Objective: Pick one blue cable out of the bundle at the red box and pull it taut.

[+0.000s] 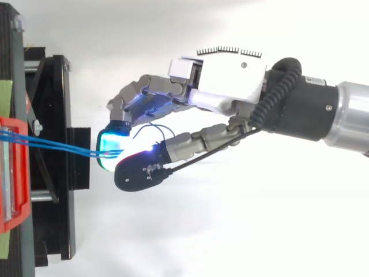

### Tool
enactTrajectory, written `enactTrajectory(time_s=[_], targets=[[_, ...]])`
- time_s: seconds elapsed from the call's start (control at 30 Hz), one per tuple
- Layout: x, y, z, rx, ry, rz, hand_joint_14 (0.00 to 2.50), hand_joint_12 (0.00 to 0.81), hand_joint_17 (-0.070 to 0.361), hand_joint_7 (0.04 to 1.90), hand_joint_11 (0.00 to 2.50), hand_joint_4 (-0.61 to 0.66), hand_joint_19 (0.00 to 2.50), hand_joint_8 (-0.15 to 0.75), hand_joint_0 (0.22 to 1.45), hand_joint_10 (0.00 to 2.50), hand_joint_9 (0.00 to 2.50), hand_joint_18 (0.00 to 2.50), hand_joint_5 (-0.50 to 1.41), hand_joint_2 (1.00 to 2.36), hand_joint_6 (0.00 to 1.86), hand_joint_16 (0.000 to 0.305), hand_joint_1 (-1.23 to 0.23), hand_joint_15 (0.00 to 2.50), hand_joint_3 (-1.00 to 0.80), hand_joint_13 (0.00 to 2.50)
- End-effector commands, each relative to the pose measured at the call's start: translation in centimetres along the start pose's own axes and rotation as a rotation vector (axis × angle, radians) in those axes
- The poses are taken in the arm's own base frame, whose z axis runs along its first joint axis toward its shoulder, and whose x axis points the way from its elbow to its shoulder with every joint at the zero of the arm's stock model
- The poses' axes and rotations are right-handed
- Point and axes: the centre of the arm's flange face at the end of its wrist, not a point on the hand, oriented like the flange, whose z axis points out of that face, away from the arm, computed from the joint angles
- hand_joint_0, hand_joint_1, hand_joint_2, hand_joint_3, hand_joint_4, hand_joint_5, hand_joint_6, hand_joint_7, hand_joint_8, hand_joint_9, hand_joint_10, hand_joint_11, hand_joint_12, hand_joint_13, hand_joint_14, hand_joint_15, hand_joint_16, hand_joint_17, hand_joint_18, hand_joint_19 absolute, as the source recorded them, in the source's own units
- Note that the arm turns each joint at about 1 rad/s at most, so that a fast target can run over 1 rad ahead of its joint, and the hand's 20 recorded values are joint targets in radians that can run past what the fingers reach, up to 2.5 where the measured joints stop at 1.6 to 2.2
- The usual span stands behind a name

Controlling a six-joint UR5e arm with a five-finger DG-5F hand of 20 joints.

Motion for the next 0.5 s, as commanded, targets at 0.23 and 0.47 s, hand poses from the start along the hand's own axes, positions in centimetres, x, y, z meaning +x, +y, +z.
enactTrajectory(time_s=[0.23, 0.47], targets=[[0.03, 0.94, -0.25, -0.012, 0.000, 0.002, 0.00, 0.362, 0.121, 0.87, 0.25, 0.01, 0.12, 0.341, 0.69, 0.00, 0.59, 0.43, -0.17, 1.02, 0.89, 0.054, -0.88, 0.07, -0.14, 0.33], [-0.04, 0.87, -0.46, 0.004, 0.000, 0.001, 0.00, 0.361, 0.122, 0.83, 0.25, 0.05, 0.12, 0.330, 0.70, 0.01, 0.57, 0.42, -0.17, 1.02, 0.88, 0.054, -0.90, 0.06, -0.23, 0.32]])
